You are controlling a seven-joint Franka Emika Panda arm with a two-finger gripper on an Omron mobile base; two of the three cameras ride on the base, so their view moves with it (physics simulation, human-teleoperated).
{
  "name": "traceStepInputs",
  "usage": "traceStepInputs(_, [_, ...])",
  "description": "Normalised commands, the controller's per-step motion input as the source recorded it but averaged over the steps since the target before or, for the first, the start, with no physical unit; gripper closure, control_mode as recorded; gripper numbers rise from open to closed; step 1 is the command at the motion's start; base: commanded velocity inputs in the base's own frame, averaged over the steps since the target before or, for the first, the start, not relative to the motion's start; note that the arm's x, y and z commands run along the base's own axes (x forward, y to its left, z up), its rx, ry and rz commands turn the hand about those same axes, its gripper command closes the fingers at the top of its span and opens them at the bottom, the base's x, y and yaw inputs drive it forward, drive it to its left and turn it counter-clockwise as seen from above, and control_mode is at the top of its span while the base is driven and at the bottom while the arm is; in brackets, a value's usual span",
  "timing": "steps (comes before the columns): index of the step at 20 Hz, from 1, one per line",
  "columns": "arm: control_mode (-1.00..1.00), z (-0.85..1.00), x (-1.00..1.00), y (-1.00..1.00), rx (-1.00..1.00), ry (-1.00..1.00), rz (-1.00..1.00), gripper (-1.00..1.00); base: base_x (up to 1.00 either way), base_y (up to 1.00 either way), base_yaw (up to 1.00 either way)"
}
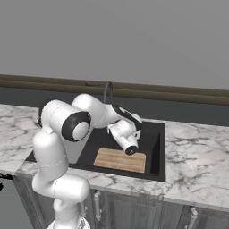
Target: Turn on the sink faucet with hot water and rinse the cutting board for ten seconds, then turn off the faucet. Push the cutting board to reach the water if necessary.
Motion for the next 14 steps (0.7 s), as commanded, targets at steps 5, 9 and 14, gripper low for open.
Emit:
traceStepInputs(5, [-1.00,-0.01,0.19,0.00,-0.02,0.00,-0.03,-1.00,0.00,0.00,0.00])
traceStepInputs(9, [-1.00,0.00,0.19,0.00,0.00,0.00,-0.04,-1.00,0.00,0.00,0.00])
traceStepInputs(14, [-1.00,0.00,0.17,0.00,0.00,0.00,-0.02,-1.00,0.00,0.00,0.00])
